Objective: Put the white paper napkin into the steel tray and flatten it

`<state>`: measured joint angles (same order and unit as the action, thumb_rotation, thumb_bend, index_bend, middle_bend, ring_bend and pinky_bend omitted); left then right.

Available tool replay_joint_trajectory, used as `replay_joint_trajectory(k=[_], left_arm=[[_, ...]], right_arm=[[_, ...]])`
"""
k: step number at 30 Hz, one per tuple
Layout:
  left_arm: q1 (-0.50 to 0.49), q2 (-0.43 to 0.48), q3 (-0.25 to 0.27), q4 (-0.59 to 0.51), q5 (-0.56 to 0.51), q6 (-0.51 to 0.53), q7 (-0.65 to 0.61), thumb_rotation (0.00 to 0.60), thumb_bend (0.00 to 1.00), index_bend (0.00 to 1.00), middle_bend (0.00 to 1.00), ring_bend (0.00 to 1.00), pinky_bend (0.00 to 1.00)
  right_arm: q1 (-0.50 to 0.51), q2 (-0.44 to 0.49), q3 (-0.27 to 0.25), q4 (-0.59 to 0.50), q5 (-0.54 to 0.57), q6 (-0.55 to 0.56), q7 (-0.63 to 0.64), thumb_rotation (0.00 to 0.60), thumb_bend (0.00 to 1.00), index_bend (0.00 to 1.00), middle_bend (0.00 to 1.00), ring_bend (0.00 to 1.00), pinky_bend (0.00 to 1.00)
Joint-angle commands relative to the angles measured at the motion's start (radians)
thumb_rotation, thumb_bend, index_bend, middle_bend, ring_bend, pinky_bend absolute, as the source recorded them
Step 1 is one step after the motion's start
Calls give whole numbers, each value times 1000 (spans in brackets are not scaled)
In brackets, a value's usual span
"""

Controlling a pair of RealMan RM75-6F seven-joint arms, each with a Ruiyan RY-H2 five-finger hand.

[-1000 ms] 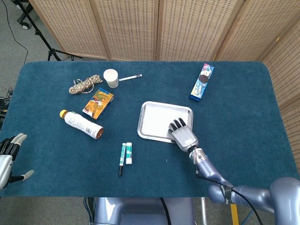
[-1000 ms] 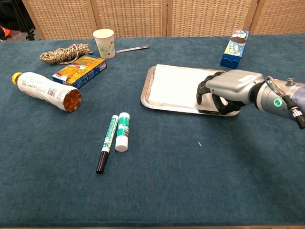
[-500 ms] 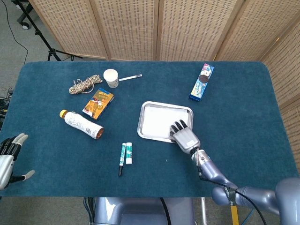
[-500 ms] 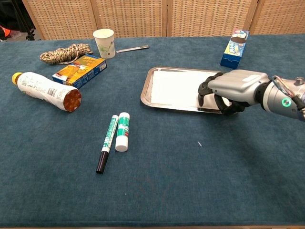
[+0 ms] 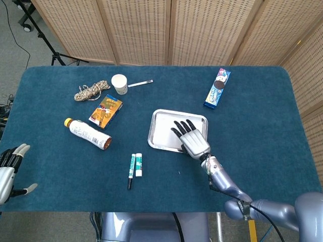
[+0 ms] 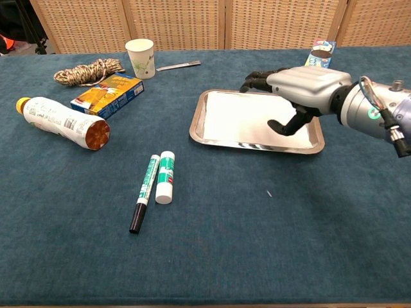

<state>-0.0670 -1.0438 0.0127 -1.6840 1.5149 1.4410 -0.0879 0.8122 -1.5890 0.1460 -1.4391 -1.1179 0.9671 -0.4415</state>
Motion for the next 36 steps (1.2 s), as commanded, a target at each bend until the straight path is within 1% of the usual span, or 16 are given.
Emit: replay_joint_trajectory(k=[1, 4, 6, 8, 9, 13, 16, 18, 23, 29, 36], left_arm=[[0, 0, 0, 0, 0, 0, -1, 600, 0, 0, 0, 0, 0], [0, 1, 1, 1, 1, -1, -2, 600, 0, 0, 0, 0, 0], [0, 1, 1, 0, 2, 0, -3, 600, 0, 0, 0, 0, 0], [3, 2, 1, 0, 4, 5, -5, 600, 0, 0, 0, 0, 0], [4, 2, 1, 1, 5, 8, -7, 600, 0, 0, 0, 0, 0], [7, 2, 3, 3, 8, 13, -10, 600, 0, 0, 0, 0, 0], [10, 1, 4, 4, 14, 21, -12, 600, 0, 0, 0, 0, 0], [12, 0, 5, 6, 17, 25, -12, 600, 0, 0, 0, 0, 0], [23, -16, -3, 12, 12, 49, 13, 600, 0, 0, 0, 0, 0], [36, -48, -22, 25, -9, 85, 67, 600, 0, 0, 0, 0, 0], [49, -74, -28, 42, -14, 110, 89, 600, 0, 0, 0, 0, 0]], right_arm=[[-4, 18, 13, -25, -12, 15, 10, 600, 425, 84, 0, 0, 0], [-9, 41, 23, -54, -22, 29, 19, 600, 272, 84, 0, 0, 0], [-15, 59, 29, -77, -29, 41, 24, 600, 121, 84, 0, 0, 0], [-31, 92, 35, -106, -48, 73, 32, 600, 33, 84, 0, 0, 0], [-49, 119, 32, -131, -68, 97, 47, 600, 10, 83, 0, 0, 0], [-91, 168, 24, -160, -110, 151, 90, 600, 0, 83, 0, 0, 0], [-144, 205, 12, -168, -151, 223, 137, 600, 0, 84, 0, 0, 0], [-175, 227, -1, -169, -179, 258, 170, 600, 0, 84, 0, 0, 0], [-290, 294, -49, -145, -252, 387, 261, 600, 0, 83, 0, 0, 0], [-393, 320, -84, -98, -300, 497, 366, 600, 0, 84, 0, 0, 0], [-499, 314, -122, -25, -340, 599, 473, 600, 0, 82, 0, 0, 0]])
